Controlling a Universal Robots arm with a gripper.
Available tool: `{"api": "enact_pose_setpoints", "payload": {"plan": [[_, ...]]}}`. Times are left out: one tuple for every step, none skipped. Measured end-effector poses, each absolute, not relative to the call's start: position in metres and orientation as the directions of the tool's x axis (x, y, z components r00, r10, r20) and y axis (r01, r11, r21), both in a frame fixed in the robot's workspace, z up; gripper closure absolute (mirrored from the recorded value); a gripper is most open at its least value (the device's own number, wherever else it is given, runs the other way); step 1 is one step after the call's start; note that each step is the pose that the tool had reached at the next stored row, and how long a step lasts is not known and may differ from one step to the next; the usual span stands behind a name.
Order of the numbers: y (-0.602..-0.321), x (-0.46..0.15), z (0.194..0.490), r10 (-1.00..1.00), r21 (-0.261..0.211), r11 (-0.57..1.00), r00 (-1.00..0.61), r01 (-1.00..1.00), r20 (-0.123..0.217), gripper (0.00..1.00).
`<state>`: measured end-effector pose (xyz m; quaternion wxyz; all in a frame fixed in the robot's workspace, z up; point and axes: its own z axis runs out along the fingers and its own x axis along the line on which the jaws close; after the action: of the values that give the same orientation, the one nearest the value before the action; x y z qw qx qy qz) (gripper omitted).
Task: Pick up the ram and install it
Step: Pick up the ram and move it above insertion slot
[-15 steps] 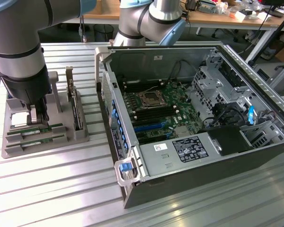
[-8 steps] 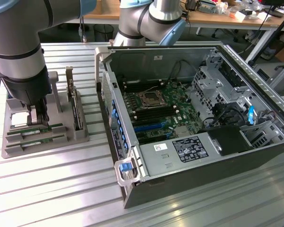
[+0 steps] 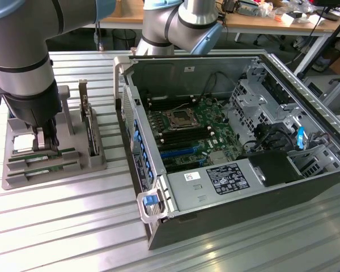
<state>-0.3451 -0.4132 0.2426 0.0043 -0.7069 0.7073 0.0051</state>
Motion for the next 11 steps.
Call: {"api": "enact_pose_setpoints", "payload": {"plan": [[-0.4132,-0.3451,0.2424,-1.0,0.001,0.001,-0.001,-1.0,-0.013,0.7],[-0.4133,-0.3451,0.2422,-1.0,0.001,0.001,-0.001,-1.0,-0.013,0.7],[-0.4133,-0.3451,0.2419,-1.0,0.001,0.001,-0.001,-1.0,-0.013,0.7],[-0.4133,-0.3451,0.2417,-1.0,0.001,0.001,-0.001,-1.0,-0.013,0.7],[-0.4134,-0.3451,0.2414,-1.0,0.001,0.001,-0.001,-1.0,-0.013,0.7],[-0.4134,-0.3452,0.2412,-1.0,0.001,0.001,-0.001,-1.0,-0.013,0.7],[-0.4134,-0.3451,0.241,-1.0,0.001,0.0,-0.001,-1.0,-0.013,0.7],[-0.4134,-0.3451,0.2408,-1.0,0.001,0.001,-0.001,-1.0,-0.013,0.7],[-0.4135,-0.3451,0.2403,-1.0,0.001,0.001,-0.001,-1.0,-0.013,0.7],[-0.4135,-0.3451,0.24,-1.0,0.001,0.001,-0.001,-1.0,-0.013,0.7],[-0.4136,-0.3451,0.2398,-1.0,0.001,0.001,-0.001,-1.0,-0.013,0.7]]}}
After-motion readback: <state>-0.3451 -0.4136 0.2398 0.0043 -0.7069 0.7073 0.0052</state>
